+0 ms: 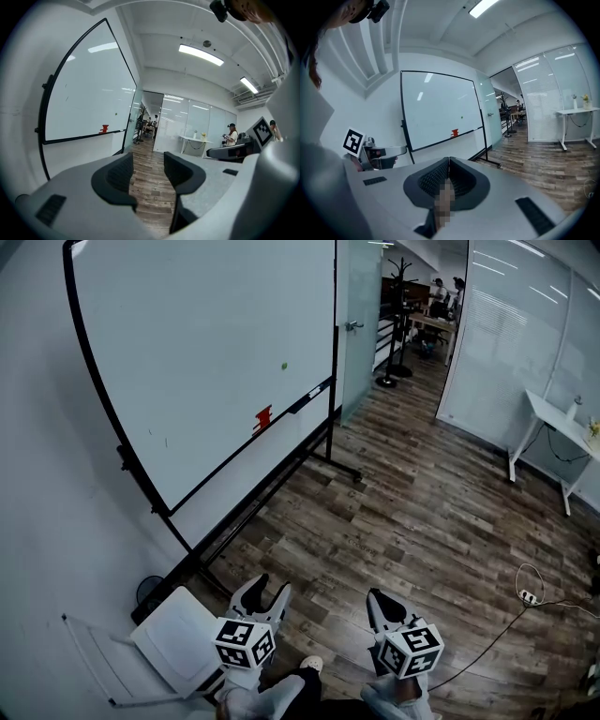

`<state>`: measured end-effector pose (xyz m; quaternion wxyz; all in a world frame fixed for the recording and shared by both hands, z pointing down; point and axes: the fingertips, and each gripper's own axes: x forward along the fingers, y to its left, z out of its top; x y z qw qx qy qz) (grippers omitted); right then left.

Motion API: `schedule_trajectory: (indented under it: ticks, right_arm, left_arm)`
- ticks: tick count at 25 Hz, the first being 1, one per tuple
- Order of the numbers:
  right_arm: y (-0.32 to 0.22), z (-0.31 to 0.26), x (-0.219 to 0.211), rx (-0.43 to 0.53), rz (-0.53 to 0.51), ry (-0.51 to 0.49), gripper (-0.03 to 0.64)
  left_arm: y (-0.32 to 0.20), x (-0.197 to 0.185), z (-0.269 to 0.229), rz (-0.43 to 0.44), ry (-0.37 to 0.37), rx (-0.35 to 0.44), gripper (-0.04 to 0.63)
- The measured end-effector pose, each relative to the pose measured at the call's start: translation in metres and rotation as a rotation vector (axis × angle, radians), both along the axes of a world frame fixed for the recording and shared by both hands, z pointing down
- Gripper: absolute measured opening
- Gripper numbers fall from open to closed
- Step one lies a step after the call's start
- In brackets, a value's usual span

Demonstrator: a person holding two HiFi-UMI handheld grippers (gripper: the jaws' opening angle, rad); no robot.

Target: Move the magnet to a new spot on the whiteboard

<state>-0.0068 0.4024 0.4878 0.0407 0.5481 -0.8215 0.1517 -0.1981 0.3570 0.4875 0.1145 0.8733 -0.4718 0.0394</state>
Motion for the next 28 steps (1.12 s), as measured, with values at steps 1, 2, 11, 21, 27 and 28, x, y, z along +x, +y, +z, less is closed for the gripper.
schedule_trajectory:
  ticks: [1, 2, 11, 21, 27, 28]
  right_arm:
    - [-0.007, 0.001, 0.001, -0.001, 0.003, 0.000, 0.028]
    - [-0.014, 0.001, 0.002, -0.003, 0.005, 0.000, 0.028]
    - [-0.075, -0.004, -0.001, 0.011, 0.001, 0.011, 0.028]
    - [-0.117, 0.003, 0.002, 0.013, 0.026, 0.003, 0.028]
    - [-0.119, 0.015, 0.007, -0.012, 0.044, -0.012, 0.028]
    - [-0.121, 0.017, 0.007, -0.015, 0.046, -0.015, 0.028]
  left_arm:
    - [-0.008, 0.000, 0.000, 0.001, 0.000, 0.001, 0.201]
    - [-0.015, 0.001, 0.000, 0.003, 0.000, 0.002, 0.201]
    - [-0.071, -0.004, 0.000, 0.004, -0.006, 0.010, 0.201]
    - [-0.110, -0.010, 0.004, 0.013, -0.002, 0.018, 0.201]
    - [-0.115, -0.016, 0.010, 0.008, -0.019, 0.007, 0.201]
    - [-0.117, -0.017, 0.010, 0.005, -0.020, 0.005, 0.201]
